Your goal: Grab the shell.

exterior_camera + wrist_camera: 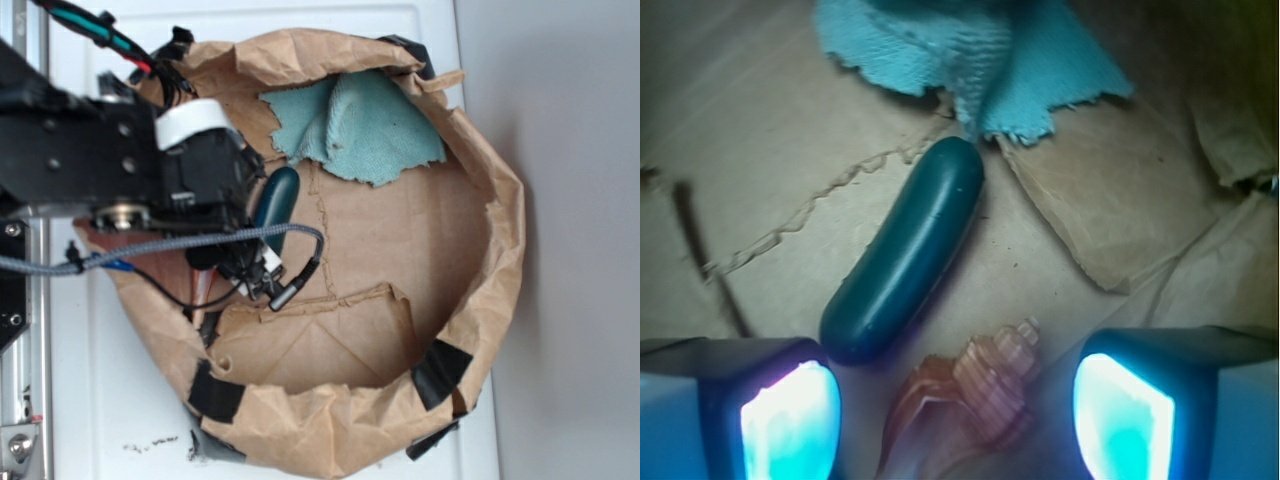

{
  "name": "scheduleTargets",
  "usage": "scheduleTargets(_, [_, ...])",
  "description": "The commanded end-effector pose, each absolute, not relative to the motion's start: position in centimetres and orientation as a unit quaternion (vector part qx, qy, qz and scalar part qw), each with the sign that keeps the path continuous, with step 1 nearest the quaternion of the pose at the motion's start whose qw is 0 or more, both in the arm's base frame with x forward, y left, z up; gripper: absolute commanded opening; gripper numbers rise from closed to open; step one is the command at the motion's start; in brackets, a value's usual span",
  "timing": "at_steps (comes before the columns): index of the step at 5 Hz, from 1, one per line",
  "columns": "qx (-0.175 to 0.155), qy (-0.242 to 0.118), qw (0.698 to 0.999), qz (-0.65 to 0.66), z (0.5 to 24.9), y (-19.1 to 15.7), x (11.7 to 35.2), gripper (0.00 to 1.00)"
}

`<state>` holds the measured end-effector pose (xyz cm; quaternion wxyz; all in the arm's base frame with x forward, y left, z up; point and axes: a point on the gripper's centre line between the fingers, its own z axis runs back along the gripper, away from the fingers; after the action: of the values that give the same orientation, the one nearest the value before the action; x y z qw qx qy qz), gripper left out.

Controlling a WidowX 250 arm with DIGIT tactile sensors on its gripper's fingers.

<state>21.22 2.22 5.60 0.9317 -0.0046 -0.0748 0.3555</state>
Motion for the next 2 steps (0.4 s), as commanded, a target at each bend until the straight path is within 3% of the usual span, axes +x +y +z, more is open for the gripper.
scheduleTargets(1, [0.018, -0.11, 0.932, 0.344, 4.33, 1.94, 20.64, 1.0])
scheduleTargets(2, [0.015, -0.117, 0.933, 0.34, 3.99, 1.49, 20.66, 1.0])
